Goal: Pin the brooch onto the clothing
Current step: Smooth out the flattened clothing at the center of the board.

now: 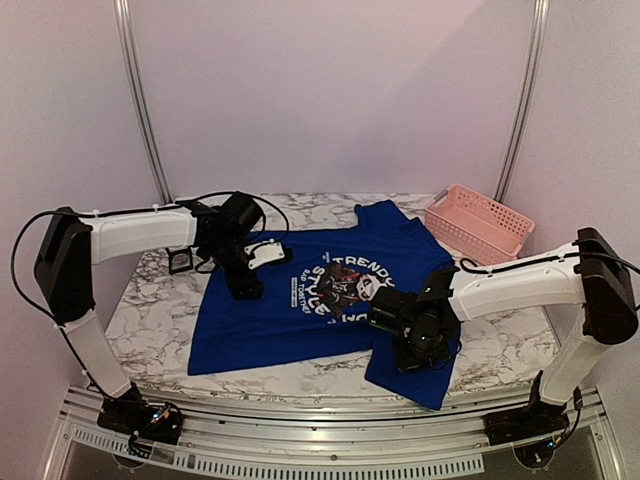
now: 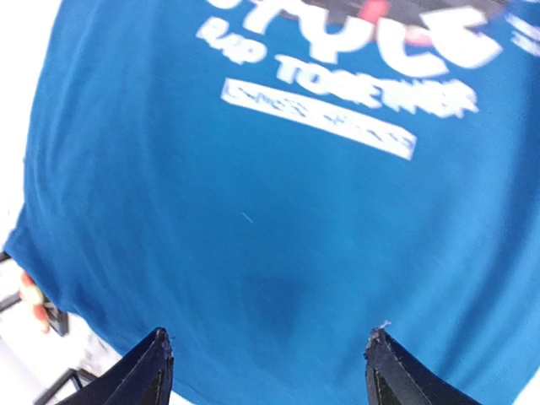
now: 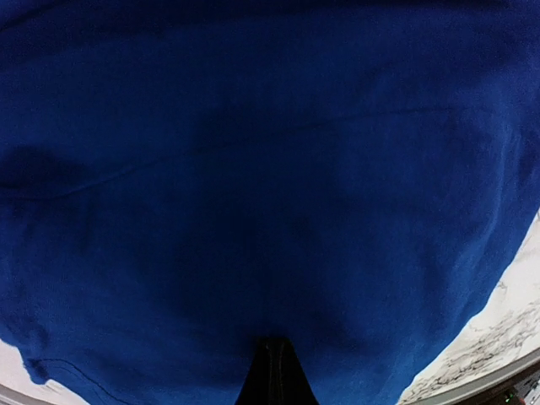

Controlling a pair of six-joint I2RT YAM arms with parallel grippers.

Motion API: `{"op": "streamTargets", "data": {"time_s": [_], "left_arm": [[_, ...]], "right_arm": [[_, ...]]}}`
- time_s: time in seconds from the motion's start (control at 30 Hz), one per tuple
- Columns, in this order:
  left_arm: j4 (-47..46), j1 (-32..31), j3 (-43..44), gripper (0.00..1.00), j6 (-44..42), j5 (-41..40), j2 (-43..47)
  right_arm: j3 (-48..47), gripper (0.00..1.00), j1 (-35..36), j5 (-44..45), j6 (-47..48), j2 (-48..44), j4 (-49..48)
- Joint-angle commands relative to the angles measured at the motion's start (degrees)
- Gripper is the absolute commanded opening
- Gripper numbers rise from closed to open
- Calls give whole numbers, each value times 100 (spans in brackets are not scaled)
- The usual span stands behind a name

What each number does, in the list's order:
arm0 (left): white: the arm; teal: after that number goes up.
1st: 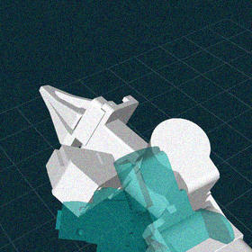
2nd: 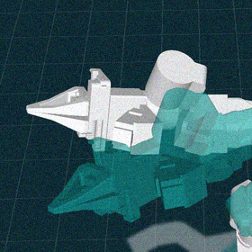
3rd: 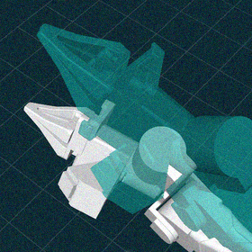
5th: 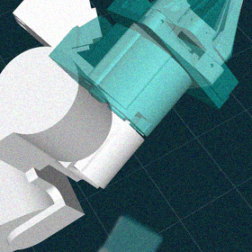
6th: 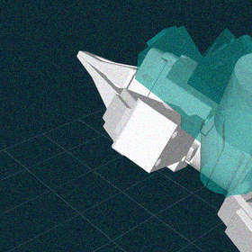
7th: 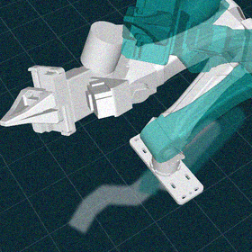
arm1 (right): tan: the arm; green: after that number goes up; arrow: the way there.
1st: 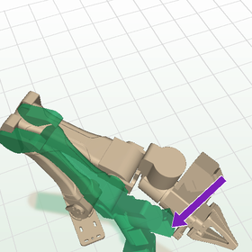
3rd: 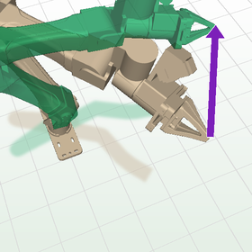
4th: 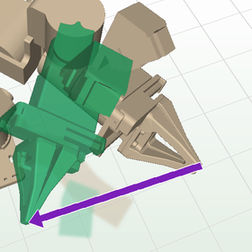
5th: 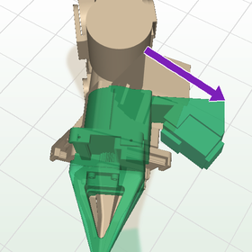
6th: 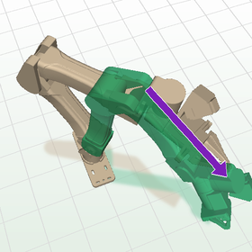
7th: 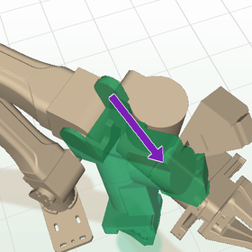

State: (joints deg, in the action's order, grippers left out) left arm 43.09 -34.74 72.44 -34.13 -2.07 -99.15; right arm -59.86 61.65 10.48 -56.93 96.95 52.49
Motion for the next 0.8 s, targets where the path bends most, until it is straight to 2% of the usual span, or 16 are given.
{"op": "streamTargets", "data": {"time_s": [0.0,0.23,0.33,0.4,0.57,0.77], "left_arm": [[-945,108,426,78,366,-640,-835],[-878,117,494,78,368,-380,-888],[-742,117,500,78,381,-358,-880],[-679,124,455,78,369,-356,-850],[-626,147,313,78,328,-497,-729],[-365,274,88,78,267,-694,-349]], "right_arm": [[477,0,326,-555,-954,239,190],[964,0,1710,-1842,-2131,-276,889],[707,0,1885,-1882,-2250,-464,1322],[232,0,1827,-1506,-2074,-611,1699],[-1061,0,795,-385,-1062,-762,2174],[-1831,0,-1174,651,991,-451,1169]]}}
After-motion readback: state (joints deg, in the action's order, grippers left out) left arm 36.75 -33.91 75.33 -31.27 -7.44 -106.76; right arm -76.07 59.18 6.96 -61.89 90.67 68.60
